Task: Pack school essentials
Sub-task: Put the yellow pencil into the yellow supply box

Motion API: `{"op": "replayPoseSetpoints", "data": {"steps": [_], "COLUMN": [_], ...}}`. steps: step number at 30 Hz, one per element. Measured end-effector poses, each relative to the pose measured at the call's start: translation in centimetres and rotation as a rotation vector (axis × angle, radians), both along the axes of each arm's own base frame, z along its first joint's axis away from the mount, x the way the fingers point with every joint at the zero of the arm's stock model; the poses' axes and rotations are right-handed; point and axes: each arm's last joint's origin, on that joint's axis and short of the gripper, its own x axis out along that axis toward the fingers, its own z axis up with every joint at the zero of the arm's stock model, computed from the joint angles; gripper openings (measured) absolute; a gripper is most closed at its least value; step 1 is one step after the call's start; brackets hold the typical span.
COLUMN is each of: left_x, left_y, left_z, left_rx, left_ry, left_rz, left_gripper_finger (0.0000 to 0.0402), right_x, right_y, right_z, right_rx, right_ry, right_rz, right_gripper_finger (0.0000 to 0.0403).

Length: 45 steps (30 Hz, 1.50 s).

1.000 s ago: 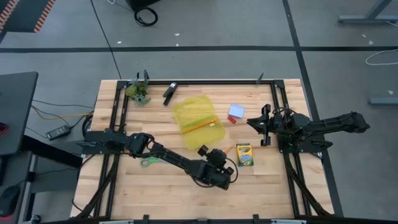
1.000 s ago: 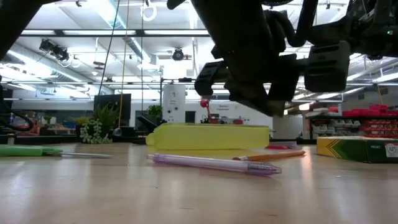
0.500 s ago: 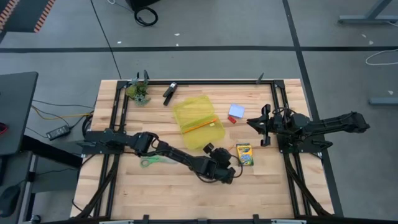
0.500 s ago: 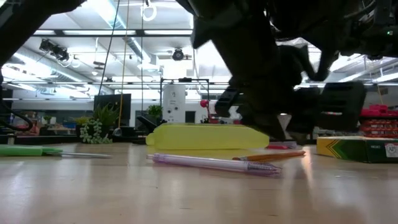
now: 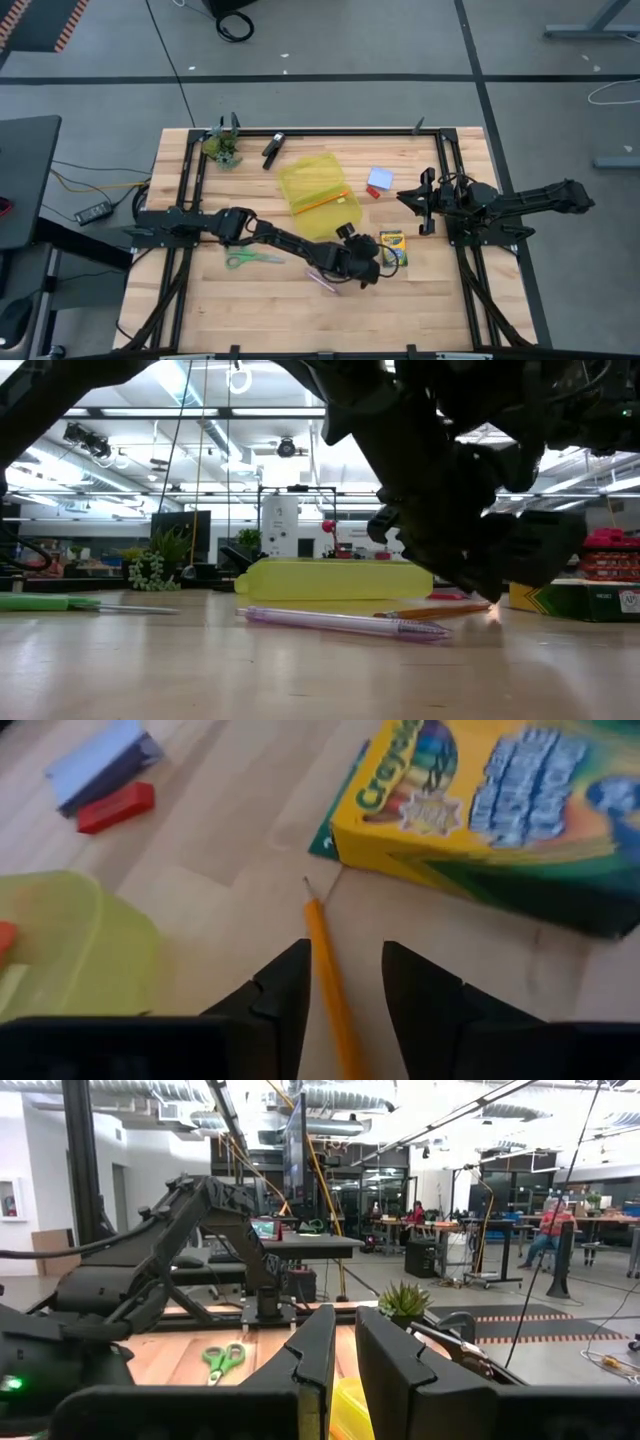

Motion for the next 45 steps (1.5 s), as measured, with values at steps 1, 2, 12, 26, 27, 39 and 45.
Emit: {"op": "replayPoseSetpoints", "data": {"steps": [1, 2, 12, 26, 27, 39, 45], "left_x": [0.0, 0.0, -0.1, -2.7, -2.8, -2.1, -3.7], "left_y": [0.3, 0.5, 1.7, 2.4, 2.5, 4.2, 4.1], "left_z": [-0.1, -0.1, 1.5, 9.0, 9.5, 7.8, 5.2], "left_rx": [-0.005, -0.005, 0.001, 0.022, 0.011, -0.200, -0.246], "left_ry": [0.016, 0.035, 0.118, 0.250, 0.246, 0.276, 0.342], "left_rz": [-0.013, -0.026, -0.134, -0.339, -0.367, -0.619, -0.620], "left_gripper_finger": [0.0130, 0.0128, 0.0119, 0.0100, 0.0098, 0.0048, 0.0013], "right_x": [0.0, 0.0, 0.0, 0.0, 0.0, 0.0, 0.0], "right_y": [0.0, 0.0, 0.0, 0.0, 0.0, 0.0, 0.0], "right_z": [0.0, 0.0, 0.0, 0.0, 0.0, 0.0, 0.0], "right_rx": [0.000, 0.000, 0.000, 0.000, 0.000, 0.000, 0.000], "right_ry": [0.000, 0.000, 0.001, 0.001, 0.000, 0.000, 0.000], "right_rz": [0.000, 0.000, 0.000, 0.000, 0.000, 0.000, 0.000], "right_gripper_finger": [0.0051, 0.0051, 0.0051, 0.0051, 0.0051, 0.0051, 0.0051]}}
